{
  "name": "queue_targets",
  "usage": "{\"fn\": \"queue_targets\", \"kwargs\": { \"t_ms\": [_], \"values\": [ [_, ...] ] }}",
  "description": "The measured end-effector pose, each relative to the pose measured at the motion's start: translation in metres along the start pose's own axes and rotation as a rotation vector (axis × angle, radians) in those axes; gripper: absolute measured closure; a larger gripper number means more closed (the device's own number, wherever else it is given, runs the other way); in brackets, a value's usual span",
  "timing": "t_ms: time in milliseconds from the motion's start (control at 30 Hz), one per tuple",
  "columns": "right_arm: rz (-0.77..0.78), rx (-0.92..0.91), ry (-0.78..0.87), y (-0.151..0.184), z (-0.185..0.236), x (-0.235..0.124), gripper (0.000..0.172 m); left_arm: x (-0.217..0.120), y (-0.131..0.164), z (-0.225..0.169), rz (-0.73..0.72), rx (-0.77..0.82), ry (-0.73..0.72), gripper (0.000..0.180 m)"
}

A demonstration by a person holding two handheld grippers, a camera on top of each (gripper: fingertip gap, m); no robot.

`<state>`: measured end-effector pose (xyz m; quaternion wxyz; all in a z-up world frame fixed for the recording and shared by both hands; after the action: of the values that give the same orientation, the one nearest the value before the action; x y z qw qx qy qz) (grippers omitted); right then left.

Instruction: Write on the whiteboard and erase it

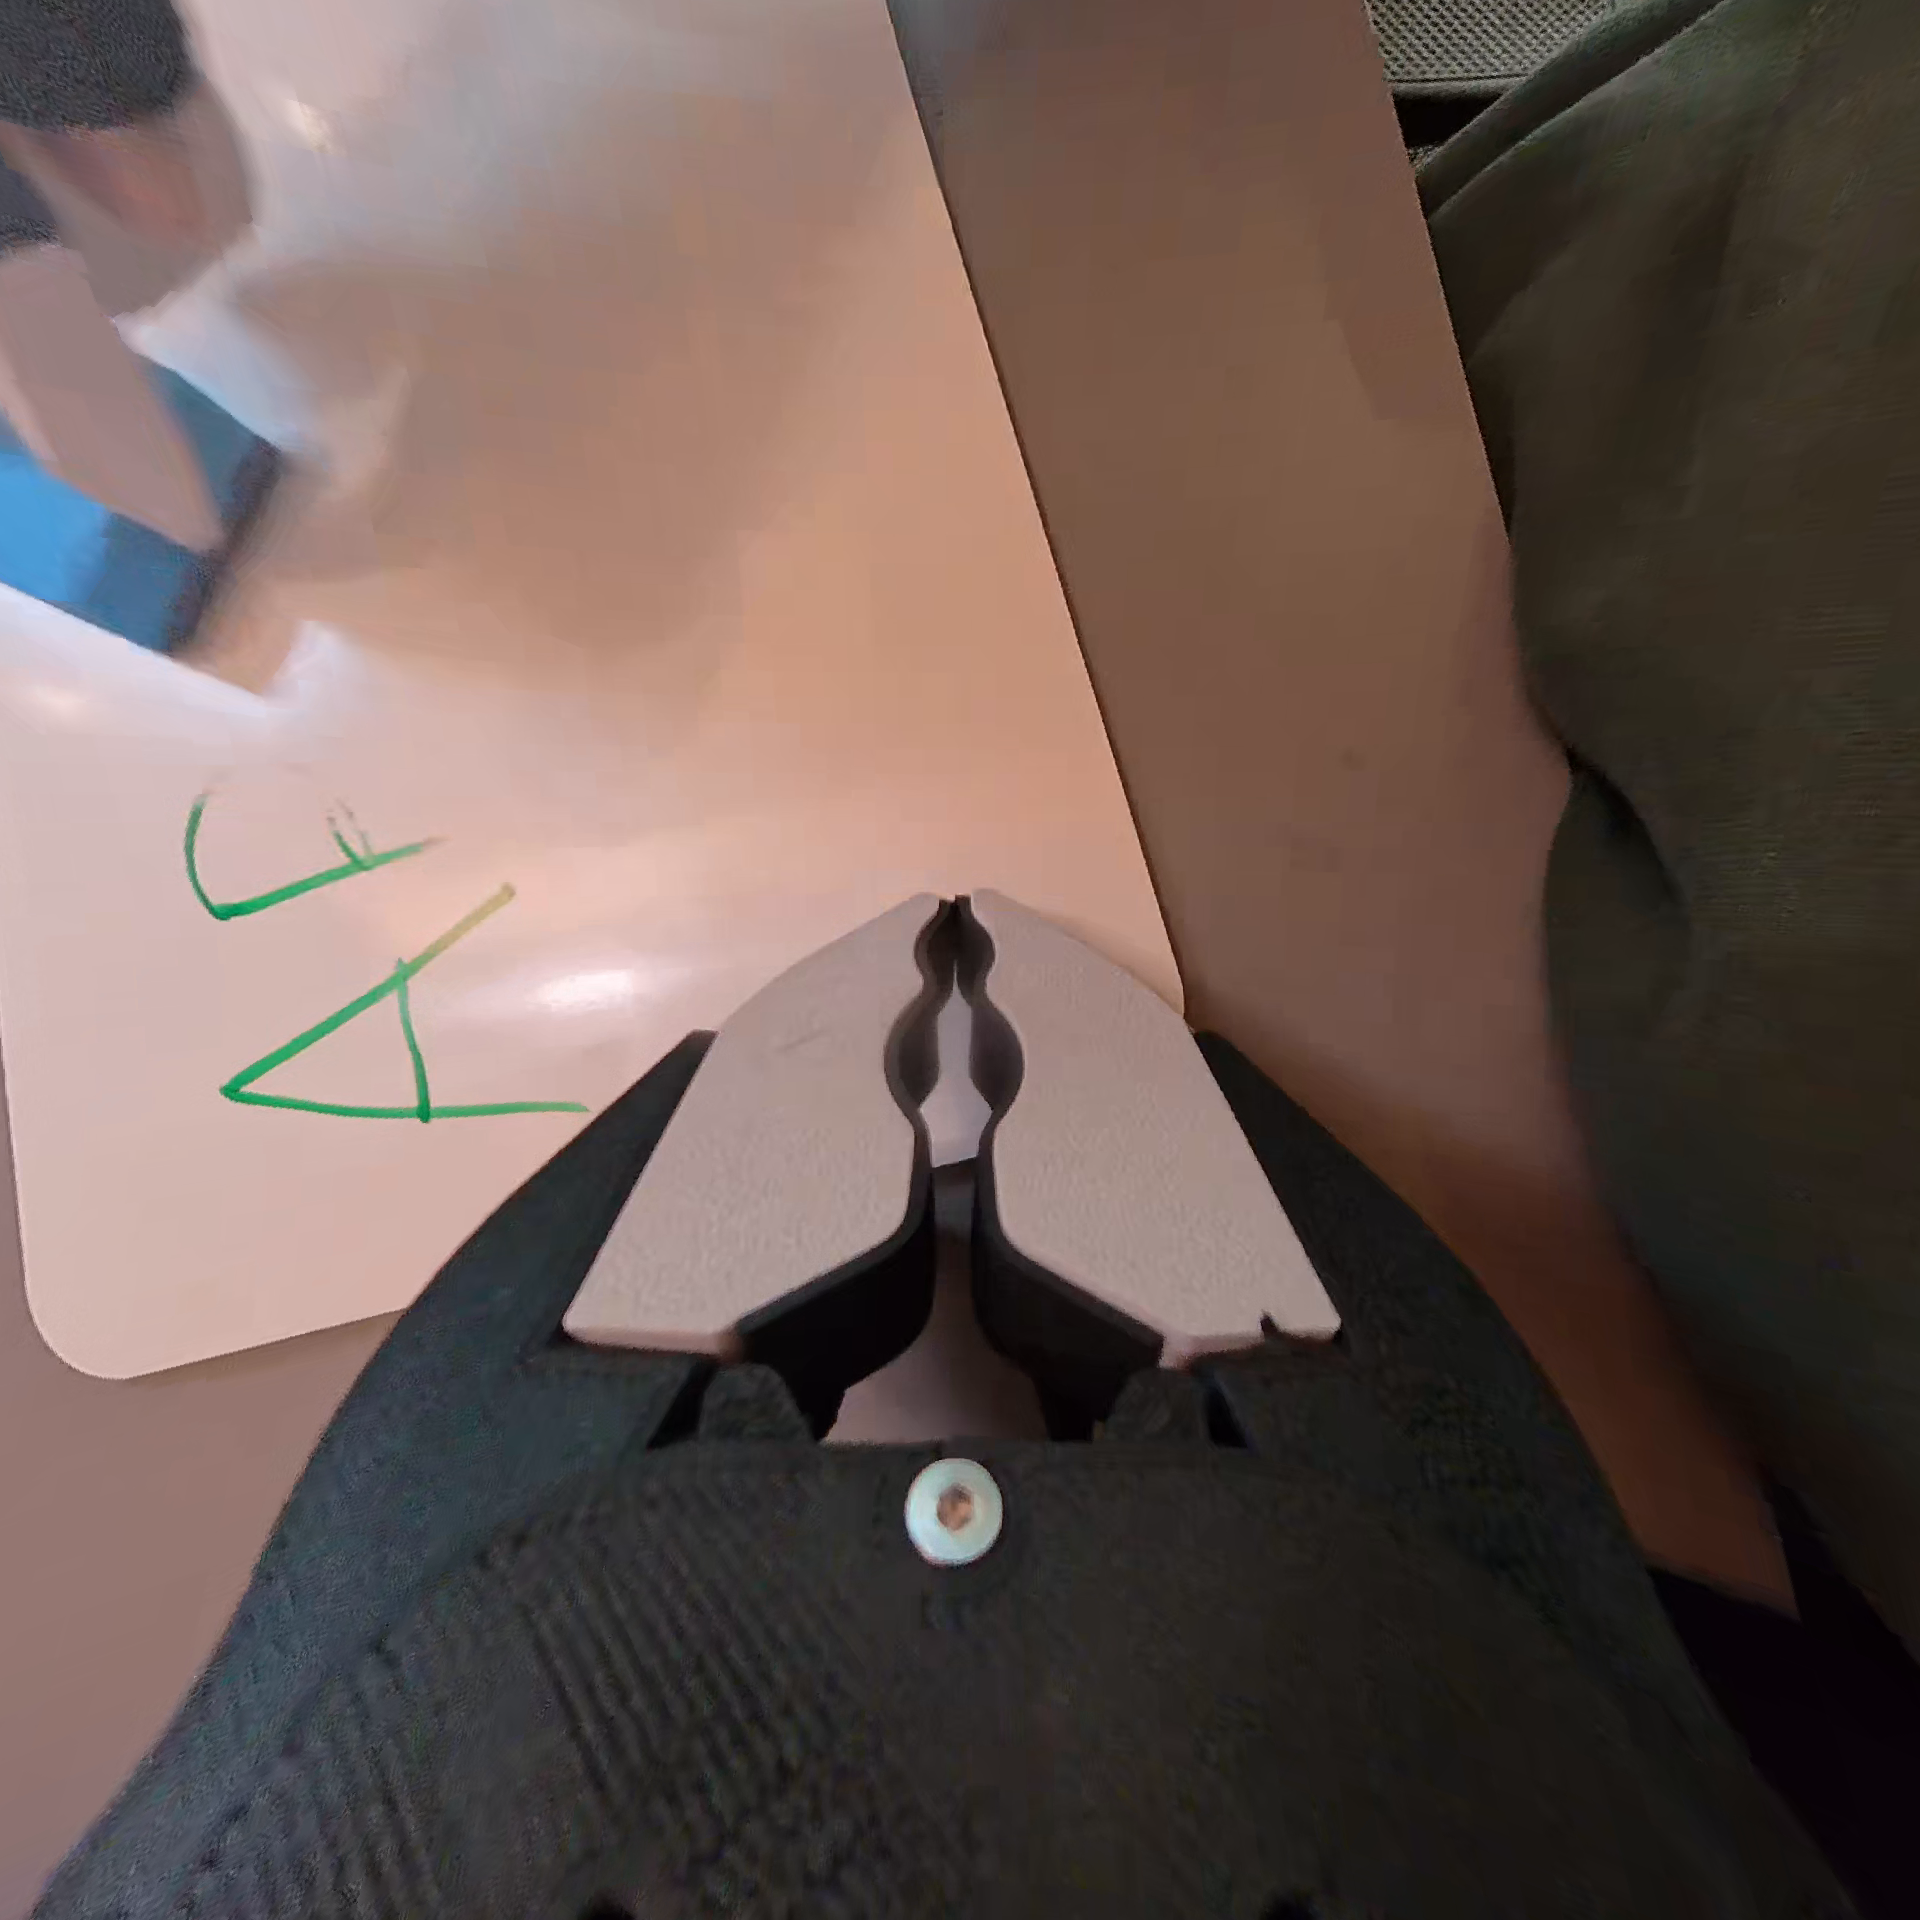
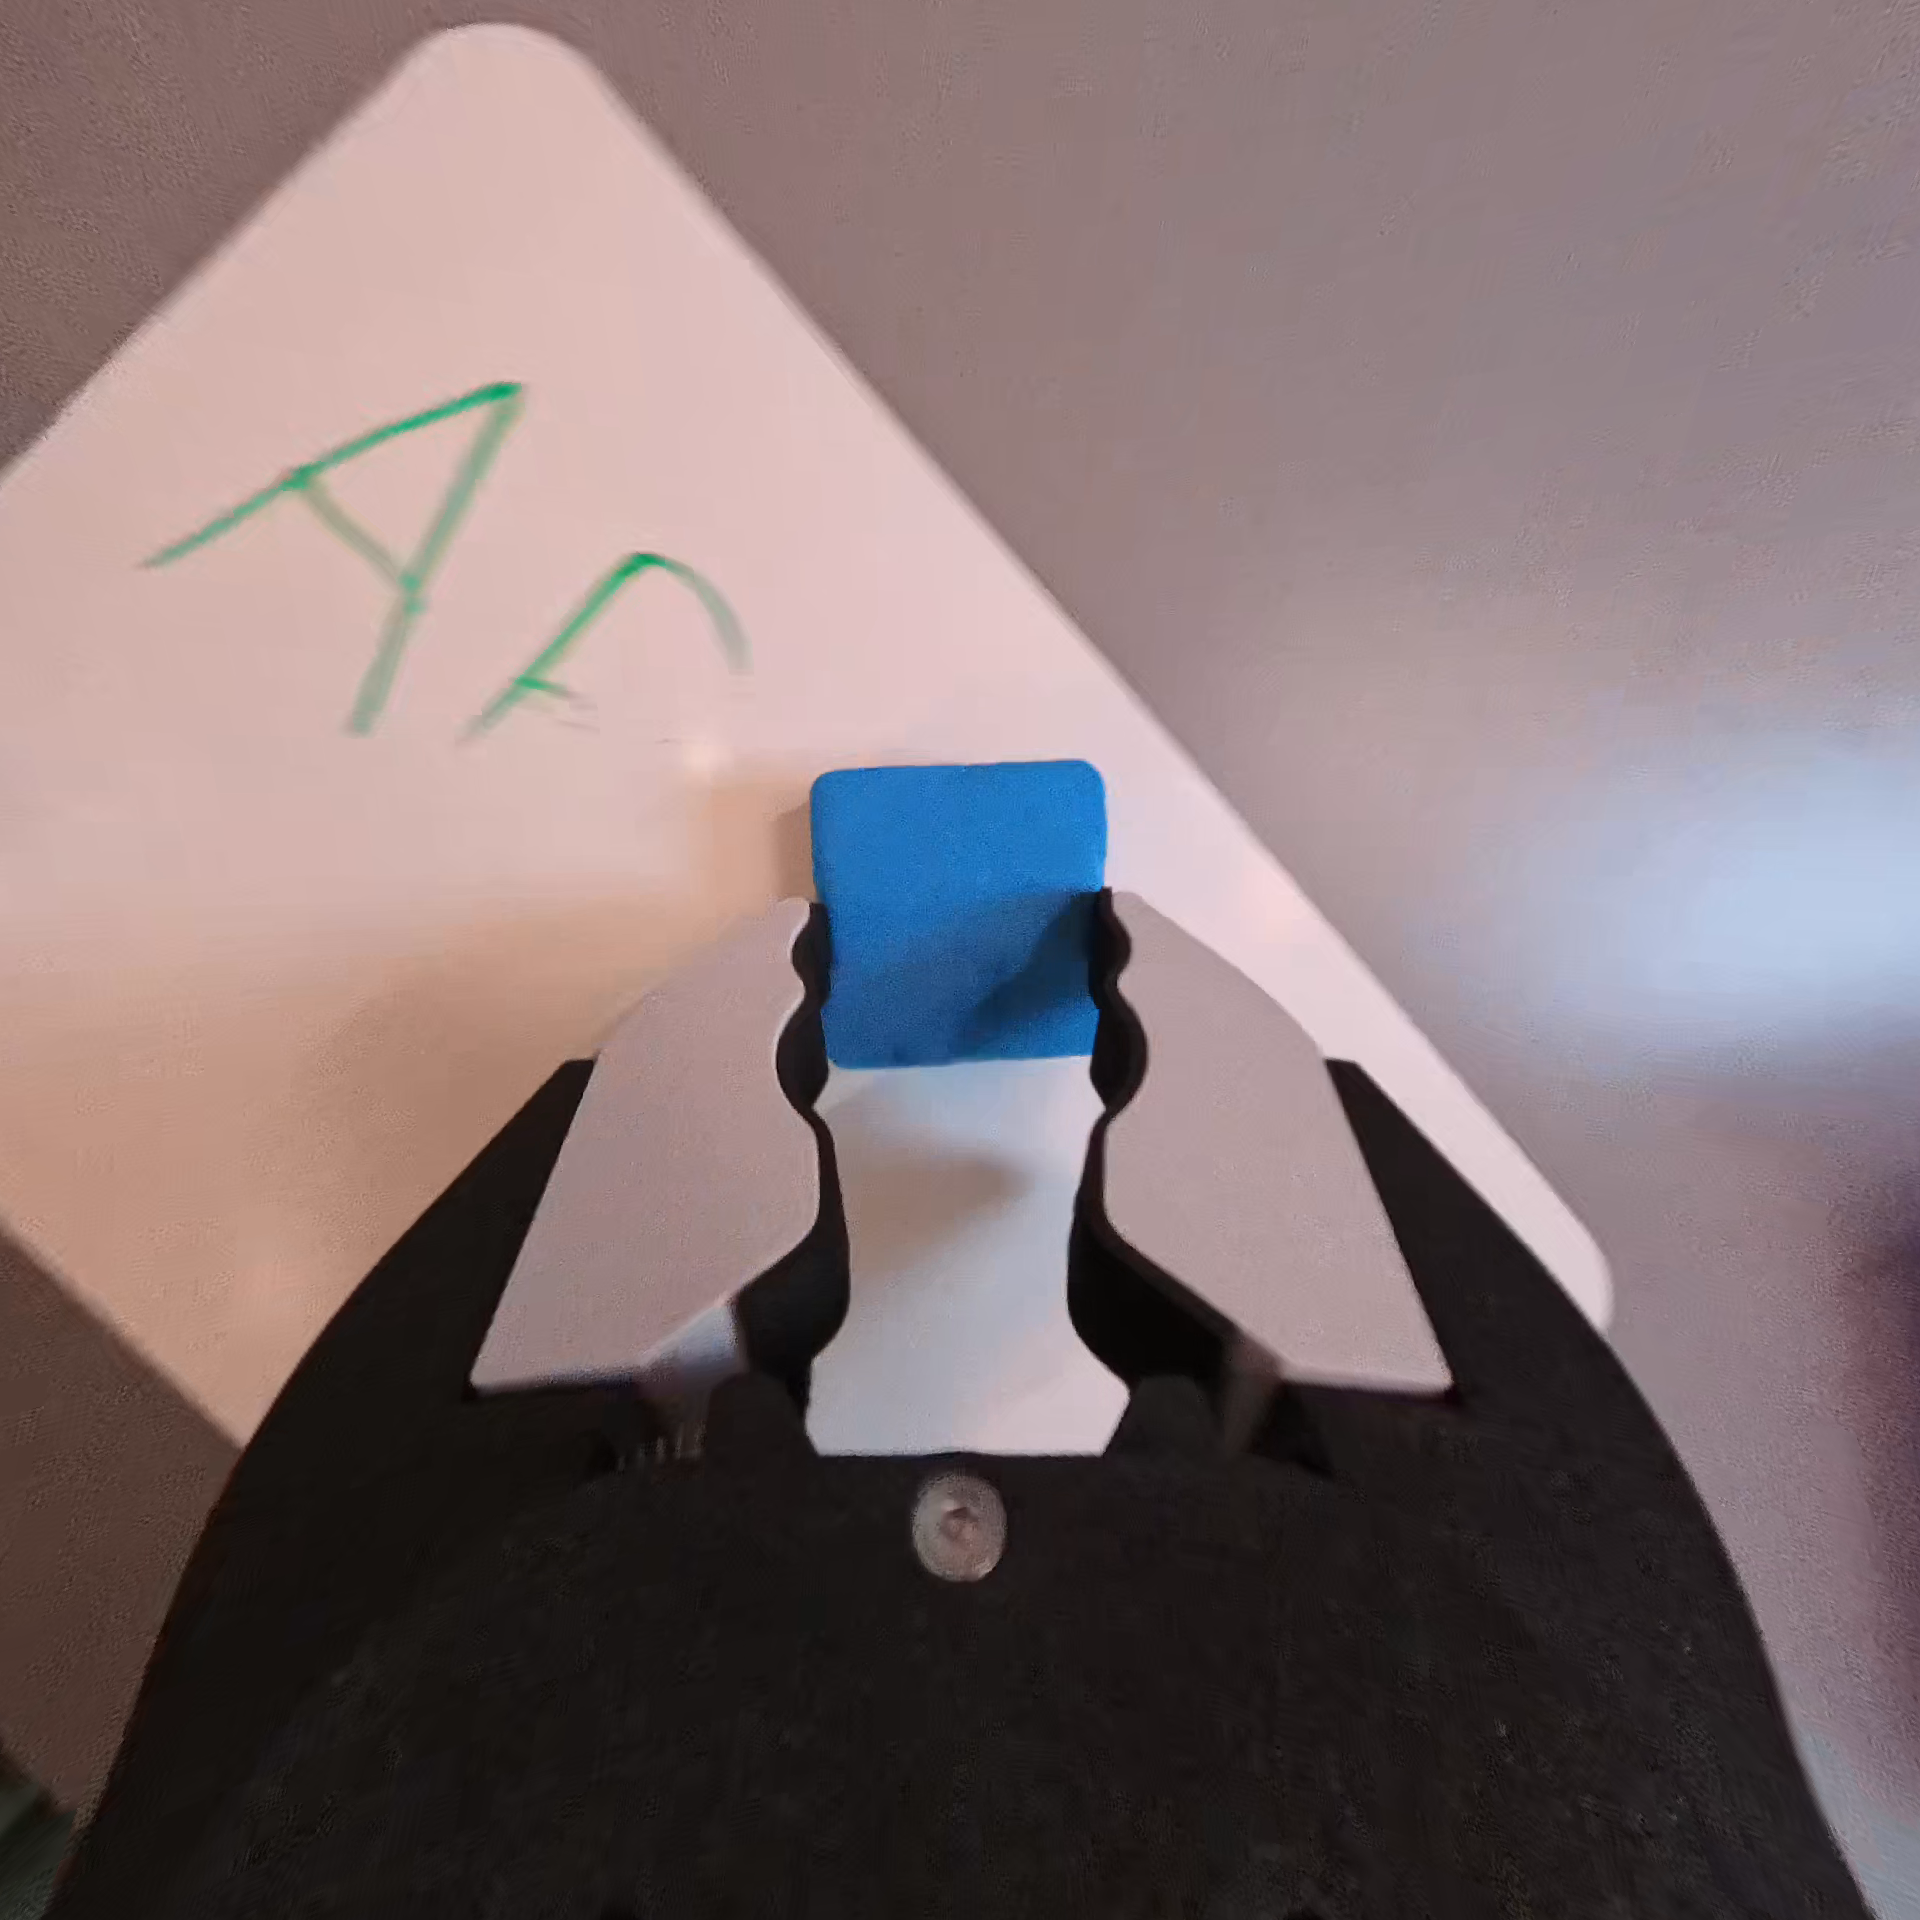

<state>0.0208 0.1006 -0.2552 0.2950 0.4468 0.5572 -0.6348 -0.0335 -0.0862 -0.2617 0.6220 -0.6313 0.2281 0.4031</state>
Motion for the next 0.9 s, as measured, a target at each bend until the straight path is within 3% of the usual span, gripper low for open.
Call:
{"fn": "queue_targets", "kwargs": {
  "t_ms": [100, 133, 167, 300, 333, 367, 500, 567, 667, 700, 733, 833, 900],
  "values": [
    [-0.035, -0.226, -0.115, -0.019, 0.096, 0.006, 0.123, 0.001, -0.002, 0.0, -0.002, 0.001, 0.009, 0.18],
    [-0.041, -0.281, -0.117, -0.026, 0.11, 0.008, 0.123, 0.002, -0.003, -0.002, -0.003, 0.0, 0.014, 0.18],
    [-0.045, -0.285, -0.134, -0.031, 0.109, 0.01, 0.122, 0.002, -0.004, -0.004, -0.004, 0.001, 0.014, 0.18],
    [-0.062, -0.004, 0.008, -0.032, 0.001, 0.015, 0.123, 0.002, -0.004, -0.007, 0.002, 0.022, -0.016, 0.18],
    [-0.049, 0.009, 0.01, -0.027, -0.004, 0.013, 0.123, 0.002, -0.004, -0.007, -0.002, 0.02, -0.015, 0.18],
    [-0.034, -0.026, 0.019, -0.026, 0.004, 0.012, 0.123, 0.002, -0.004, -0.007, -0.007, 0.017, -0.008, 0.18],
    [-0.05, -0.278, -0.127, -0.045, 0.112, 0.018, 0.123, 0.002, -0.005, -0.009, -0.014, 0.01, 0.02, 0.18],
    [-0.048, -0.267, -0.135, -0.056, 0.11, 0.024, 0.123, 0.002, -0.004, -0.011, -0.013, 0.019, 0.008, 0.18],
    [-0.052, -0.066, -0.024, -0.06, 0.031, 0.028, 0.123, 0.001, -0.003, -0.012, -0.016, 0.024, -0.011, 0.18],
    [-0.049, -0.041, -0.02, -0.057, 0.022, 0.027, 0.123, 0.001, -0.003, -0.011, -0.02, 0.024, -0.015, 0.18],
    [-0.043, -0.067, -0.012, -0.055, 0.028, 0.026, 0.123, 0.001, -0.002, -0.011, -0.026, 0.021, -0.01, 0.18],
    [-0.041, -0.284, -0.13, -0.058, 0.108, 0.025, 0.123, 0.001, -0.003, -0.011, -0.043, 0.005, 0.019, 0.18],
    [-0.059, -0.331, -0.153, -0.07, 0.124, 0.031, 0.122, 0.001, -0.003, -0.011, -0.04, -0.002, 0.022, 0.18]
  ]
}}
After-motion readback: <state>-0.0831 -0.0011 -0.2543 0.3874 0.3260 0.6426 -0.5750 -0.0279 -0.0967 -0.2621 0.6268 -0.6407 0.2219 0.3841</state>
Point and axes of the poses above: each gripper's, where its closed fingertips meet, x out along the fingers, y out of its underside, z = x × y across the jaws, the point moved 2 cm from there along -x, back along the fingers, and after that the axes turned 2 degrees about z, right-handed, at the moved point
